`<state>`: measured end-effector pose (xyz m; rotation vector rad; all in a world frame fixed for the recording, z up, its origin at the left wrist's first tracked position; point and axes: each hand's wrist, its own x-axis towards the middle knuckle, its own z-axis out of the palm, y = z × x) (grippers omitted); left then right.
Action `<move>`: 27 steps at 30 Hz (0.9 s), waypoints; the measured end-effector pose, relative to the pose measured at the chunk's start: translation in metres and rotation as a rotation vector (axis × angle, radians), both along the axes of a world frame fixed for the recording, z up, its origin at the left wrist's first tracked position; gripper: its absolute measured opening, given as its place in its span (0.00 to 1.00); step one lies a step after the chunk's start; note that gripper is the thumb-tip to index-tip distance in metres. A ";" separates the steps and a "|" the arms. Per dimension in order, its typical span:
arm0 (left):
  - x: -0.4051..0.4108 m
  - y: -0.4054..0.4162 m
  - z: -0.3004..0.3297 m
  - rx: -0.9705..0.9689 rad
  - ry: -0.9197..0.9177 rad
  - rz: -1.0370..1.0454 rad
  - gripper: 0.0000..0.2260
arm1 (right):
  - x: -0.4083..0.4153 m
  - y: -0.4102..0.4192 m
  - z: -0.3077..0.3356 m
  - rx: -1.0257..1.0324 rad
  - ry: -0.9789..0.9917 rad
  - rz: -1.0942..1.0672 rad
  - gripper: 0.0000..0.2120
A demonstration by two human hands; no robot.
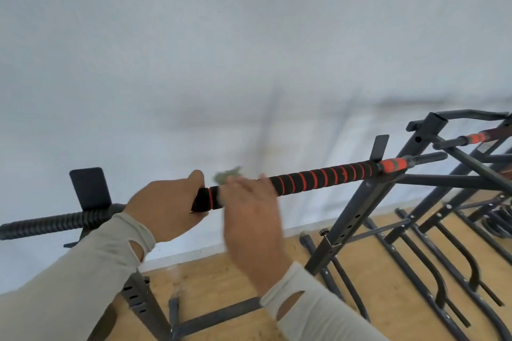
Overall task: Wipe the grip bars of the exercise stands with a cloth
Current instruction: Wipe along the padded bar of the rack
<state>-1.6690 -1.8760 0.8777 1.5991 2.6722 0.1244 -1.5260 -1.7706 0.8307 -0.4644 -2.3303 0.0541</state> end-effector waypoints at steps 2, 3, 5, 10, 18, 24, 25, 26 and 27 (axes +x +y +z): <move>-0.006 0.001 -0.001 0.014 -0.071 -0.013 0.12 | -0.018 -0.021 -0.004 0.047 0.019 0.091 0.13; -0.009 0.001 -0.001 0.016 -0.122 -0.016 0.11 | -0.020 -0.019 -0.004 0.071 0.029 0.102 0.14; -0.015 0.001 0.000 0.013 -0.220 -0.017 0.13 | -0.007 0.004 -0.002 0.126 0.012 0.111 0.15; -0.025 -0.001 0.006 -0.017 -0.357 -0.033 0.14 | 0.060 0.096 0.003 0.180 -0.064 -0.088 0.16; -0.022 -0.009 0.002 0.147 -0.326 -0.026 0.15 | 0.146 0.222 0.026 0.101 -0.218 -0.500 0.11; -0.006 -0.009 0.009 0.084 -0.090 -0.038 0.11 | 0.120 0.194 0.023 -0.089 -0.072 -0.574 0.08; -0.002 -0.008 0.005 0.079 -0.013 -0.041 0.13 | 0.113 0.181 0.020 -0.083 -0.023 -0.536 0.07; 0.002 -0.008 -0.002 0.086 0.059 -0.039 0.15 | 0.106 0.164 0.017 -0.060 0.010 -0.492 0.06; 0.004 -0.007 -0.008 0.108 0.122 -0.038 0.18 | 0.097 0.146 0.014 -0.036 0.028 -0.446 0.06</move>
